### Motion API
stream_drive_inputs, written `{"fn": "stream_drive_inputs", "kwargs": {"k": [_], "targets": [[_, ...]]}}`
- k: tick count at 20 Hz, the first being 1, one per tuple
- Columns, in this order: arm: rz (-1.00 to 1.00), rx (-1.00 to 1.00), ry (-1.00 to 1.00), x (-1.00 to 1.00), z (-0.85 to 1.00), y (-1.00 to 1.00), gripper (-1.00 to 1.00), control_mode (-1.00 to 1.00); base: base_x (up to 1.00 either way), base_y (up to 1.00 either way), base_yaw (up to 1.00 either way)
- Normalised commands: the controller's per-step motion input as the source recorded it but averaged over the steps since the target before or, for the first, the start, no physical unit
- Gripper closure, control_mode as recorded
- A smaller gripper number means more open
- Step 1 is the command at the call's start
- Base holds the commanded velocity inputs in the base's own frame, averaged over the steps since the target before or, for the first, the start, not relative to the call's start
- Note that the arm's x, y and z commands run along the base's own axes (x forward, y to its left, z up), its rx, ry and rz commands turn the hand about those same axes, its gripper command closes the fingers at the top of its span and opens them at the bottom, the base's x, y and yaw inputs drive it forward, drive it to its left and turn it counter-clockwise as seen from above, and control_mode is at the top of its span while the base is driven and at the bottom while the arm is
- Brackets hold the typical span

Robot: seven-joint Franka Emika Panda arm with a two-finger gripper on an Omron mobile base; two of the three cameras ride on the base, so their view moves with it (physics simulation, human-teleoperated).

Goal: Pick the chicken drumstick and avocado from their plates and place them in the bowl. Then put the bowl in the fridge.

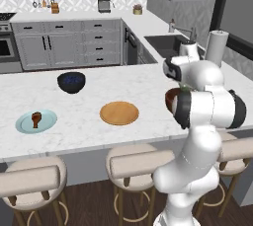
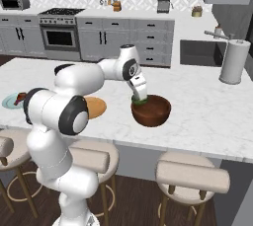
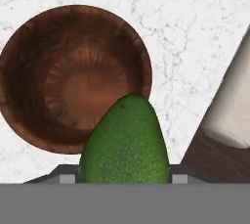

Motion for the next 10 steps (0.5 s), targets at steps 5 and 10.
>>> {"fn": "stream_drive_inputs", "kwargs": {"k": [5,10], "targets": [[0.01,0.02,-0.13,0.31,-0.27,-0.59,1.00,-1.00,0.00,0.00,0.00],[0.00,0.03,-0.06,0.47,-0.20,-0.27,-1.00,-1.00,0.00,0.00,0.00]]}}
